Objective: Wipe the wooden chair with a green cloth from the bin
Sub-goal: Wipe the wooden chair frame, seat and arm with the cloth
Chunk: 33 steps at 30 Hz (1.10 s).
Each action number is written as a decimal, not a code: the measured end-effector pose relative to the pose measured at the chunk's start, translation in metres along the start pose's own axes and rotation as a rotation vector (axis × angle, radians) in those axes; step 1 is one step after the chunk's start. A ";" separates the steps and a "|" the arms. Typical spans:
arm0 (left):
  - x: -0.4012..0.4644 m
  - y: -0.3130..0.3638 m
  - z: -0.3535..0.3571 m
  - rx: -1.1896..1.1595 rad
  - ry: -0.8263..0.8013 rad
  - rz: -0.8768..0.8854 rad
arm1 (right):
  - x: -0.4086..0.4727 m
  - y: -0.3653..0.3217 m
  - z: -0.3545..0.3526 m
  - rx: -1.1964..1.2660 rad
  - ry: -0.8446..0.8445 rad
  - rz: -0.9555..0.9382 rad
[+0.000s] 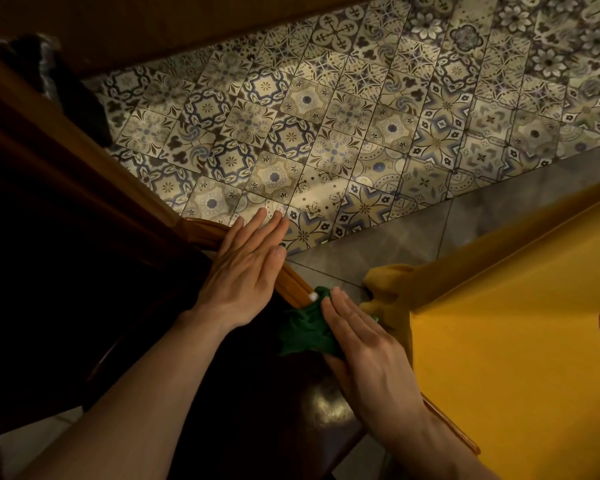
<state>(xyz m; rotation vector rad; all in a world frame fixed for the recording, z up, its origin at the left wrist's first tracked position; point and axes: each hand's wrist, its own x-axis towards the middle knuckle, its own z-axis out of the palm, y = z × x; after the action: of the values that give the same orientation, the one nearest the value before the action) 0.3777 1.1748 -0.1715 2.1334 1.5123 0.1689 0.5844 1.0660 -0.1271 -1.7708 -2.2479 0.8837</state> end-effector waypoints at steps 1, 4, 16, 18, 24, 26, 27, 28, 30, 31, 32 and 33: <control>0.000 0.000 0.000 -0.011 0.005 -0.005 | 0.001 0.000 -0.001 0.003 -0.008 0.004; 0.000 0.001 0.002 -0.029 0.013 -0.015 | 0.008 -0.001 -0.004 0.013 -0.039 -0.001; 0.001 0.003 0.002 -0.110 0.025 -0.036 | 0.075 -0.028 0.002 0.082 -0.045 -0.020; 0.001 0.001 0.001 -0.139 0.039 -0.042 | 0.077 -0.030 0.005 0.094 -0.035 -0.011; 0.003 0.001 -0.001 -0.322 0.078 -0.107 | 0.087 -0.038 0.009 0.087 -0.006 0.018; 0.003 0.001 -0.004 -0.466 0.067 -0.172 | 0.090 -0.041 0.011 0.094 0.017 0.021; 0.003 0.002 -0.007 -0.566 0.074 -0.206 | 0.090 -0.043 0.011 0.102 0.030 0.023; 0.003 0.003 -0.011 -0.655 0.101 -0.229 | 0.090 -0.045 0.011 0.110 0.045 0.023; 0.001 0.005 -0.019 -0.717 0.191 -0.260 | 0.089 -0.049 0.011 0.127 0.094 0.017; -0.002 0.005 -0.024 -0.705 0.238 -0.267 | 0.090 -0.051 0.010 0.139 0.130 0.024; -0.006 0.006 -0.028 -0.683 0.273 -0.268 | 0.091 -0.053 0.007 0.158 0.179 0.041; -0.010 0.006 -0.031 -0.658 0.295 -0.265 | 0.092 -0.054 0.004 0.185 0.237 0.063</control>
<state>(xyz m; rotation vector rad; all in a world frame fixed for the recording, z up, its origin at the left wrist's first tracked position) 0.3666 1.1747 -0.1398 1.4183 1.5936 0.7937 0.5100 1.1425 -0.1234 -1.7669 -1.9103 0.8146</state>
